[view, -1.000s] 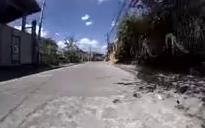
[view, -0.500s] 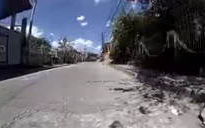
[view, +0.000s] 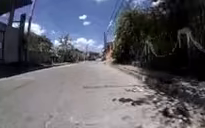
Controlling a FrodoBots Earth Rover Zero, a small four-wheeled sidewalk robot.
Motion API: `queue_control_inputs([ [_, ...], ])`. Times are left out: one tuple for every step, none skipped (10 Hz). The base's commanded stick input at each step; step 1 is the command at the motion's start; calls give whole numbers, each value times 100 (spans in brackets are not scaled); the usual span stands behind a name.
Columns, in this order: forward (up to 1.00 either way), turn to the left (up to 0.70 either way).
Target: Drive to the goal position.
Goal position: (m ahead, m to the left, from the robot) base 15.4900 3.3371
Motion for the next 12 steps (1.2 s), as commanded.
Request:
queue_control_inputs([
  [100, 0],
  [100, 0],
  [100, 0],
  [100, 0],
  [100, 0],
  [100, 0],
  [100, 0],
  [100, 0],
  [100, 0],
  [100, 6],
  [100, 12],
  [100, -22],
])
